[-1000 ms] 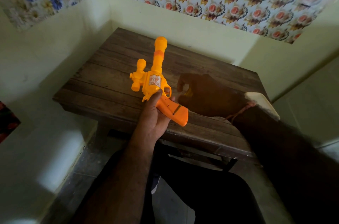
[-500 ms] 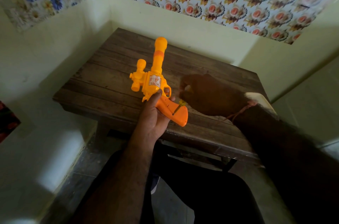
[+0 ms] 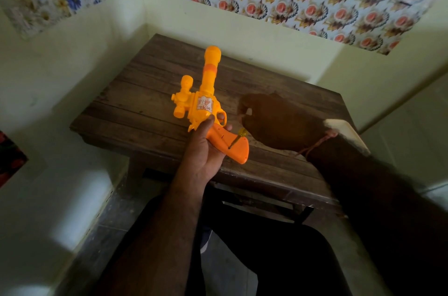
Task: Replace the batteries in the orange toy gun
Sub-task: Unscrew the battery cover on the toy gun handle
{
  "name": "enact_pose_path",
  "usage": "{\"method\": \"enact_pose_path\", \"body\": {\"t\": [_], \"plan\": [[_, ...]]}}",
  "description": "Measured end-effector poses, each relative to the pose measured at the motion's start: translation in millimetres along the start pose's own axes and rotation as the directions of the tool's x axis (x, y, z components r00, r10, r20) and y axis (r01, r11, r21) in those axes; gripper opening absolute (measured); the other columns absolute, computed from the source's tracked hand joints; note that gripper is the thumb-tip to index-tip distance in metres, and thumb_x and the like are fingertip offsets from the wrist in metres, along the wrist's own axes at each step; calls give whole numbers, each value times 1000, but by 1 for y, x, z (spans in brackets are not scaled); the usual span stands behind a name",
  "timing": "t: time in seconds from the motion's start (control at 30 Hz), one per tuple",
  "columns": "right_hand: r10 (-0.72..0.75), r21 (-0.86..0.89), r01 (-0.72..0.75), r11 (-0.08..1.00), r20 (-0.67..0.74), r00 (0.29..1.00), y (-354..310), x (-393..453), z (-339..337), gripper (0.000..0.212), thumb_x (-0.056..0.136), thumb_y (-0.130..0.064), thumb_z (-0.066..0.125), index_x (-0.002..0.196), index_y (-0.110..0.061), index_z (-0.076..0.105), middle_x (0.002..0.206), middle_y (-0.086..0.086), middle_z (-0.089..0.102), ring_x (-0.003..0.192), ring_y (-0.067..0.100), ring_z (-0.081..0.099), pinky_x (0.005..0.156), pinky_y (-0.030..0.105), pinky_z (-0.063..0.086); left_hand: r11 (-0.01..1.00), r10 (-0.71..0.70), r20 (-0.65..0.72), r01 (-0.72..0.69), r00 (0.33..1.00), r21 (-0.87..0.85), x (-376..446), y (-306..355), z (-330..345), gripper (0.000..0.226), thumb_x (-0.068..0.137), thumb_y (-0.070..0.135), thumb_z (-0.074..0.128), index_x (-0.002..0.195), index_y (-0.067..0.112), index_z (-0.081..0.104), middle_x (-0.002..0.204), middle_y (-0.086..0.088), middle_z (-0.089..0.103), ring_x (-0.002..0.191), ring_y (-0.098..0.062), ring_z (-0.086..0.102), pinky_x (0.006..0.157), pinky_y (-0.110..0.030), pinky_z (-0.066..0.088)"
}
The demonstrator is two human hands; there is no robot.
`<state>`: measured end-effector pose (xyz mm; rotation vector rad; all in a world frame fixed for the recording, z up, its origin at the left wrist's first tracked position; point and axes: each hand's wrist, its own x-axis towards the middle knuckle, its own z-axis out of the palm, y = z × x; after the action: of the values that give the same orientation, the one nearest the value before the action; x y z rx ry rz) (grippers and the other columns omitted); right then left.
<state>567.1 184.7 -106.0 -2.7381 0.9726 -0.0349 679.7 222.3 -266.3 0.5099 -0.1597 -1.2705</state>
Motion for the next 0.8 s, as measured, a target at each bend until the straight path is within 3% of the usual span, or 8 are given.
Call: {"method": "enact_pose_path", "body": {"t": [0.07,0.17,0.27,0.33,0.43,0.63,0.7,0.8], "plan": [[-11,24,11,1000,-19,1000,-1,-1,-1,18,87,-22,61,105,-20,59,93,-5,58,83,13,53,62,23,39,1000,0,2,0,1000,-2,-1,0,0,46,99,23,51,144,24,42,104,-3,61,92,-19,61,69,-40,57],[-38,65,38,997,-4,999,-1,-1,-2,28,82,-15,65,109,-19,58,92,-9,53,82,8,51,58,8,35,1000,-21,14,20,1000,15,0,-1,-2,54,98,26,53,149,20,37,120,-7,57,112,-28,56,85,-49,55],[-25,44,27,999,-30,999,1,-1,2,24,84,-26,66,106,-19,58,91,-7,56,83,12,55,62,18,40,999,-23,-5,24,1000,23,3,-2,-3,55,98,26,54,150,20,37,119,-7,58,111,-28,57,99,-57,46],[-3,-15,2,1000,-65,998,0,1,4,21,91,-33,58,101,-15,59,90,0,61,81,17,57,66,29,44,1000,-7,-1,7,1000,6,2,-1,-1,52,98,24,54,148,22,39,112,-6,60,96,-24,61,93,-55,51],[3,4,-3,1000,-76,997,0,1,4,13,94,-25,51,98,-15,59,92,3,64,80,18,59,67,30,45,1000,-7,-11,7,1000,-1,2,-1,-1,49,99,22,51,146,23,40,104,-3,62,89,-20,61,71,-42,56],[3,80,-4,997,9,1000,0,-4,-1,18,90,-31,58,104,-20,56,83,-9,55,79,11,56,64,25,41,1000,-23,-4,23,1000,-7,3,-2,-5,54,95,24,58,146,21,41,115,-7,61,112,-29,57,103,-61,41],[0,58,1,998,-13,1000,1,-2,1,19,95,-36,52,100,-18,57,79,-10,55,74,9,55,60,25,39,1000,-29,-32,29,999,7,3,-2,-5,53,97,25,56,147,20,40,113,-5,63,104,-26,61,98,-54,45],[7,18,-7,1000,-38,999,5,-2,4,14,93,-25,52,105,-18,57,81,-5,55,76,16,56,61,26,37,1000,-17,-24,18,1000,16,2,-1,-3,47,98,25,54,143,24,42,106,-2,63,94,-22,60,85,-48,47]]}}
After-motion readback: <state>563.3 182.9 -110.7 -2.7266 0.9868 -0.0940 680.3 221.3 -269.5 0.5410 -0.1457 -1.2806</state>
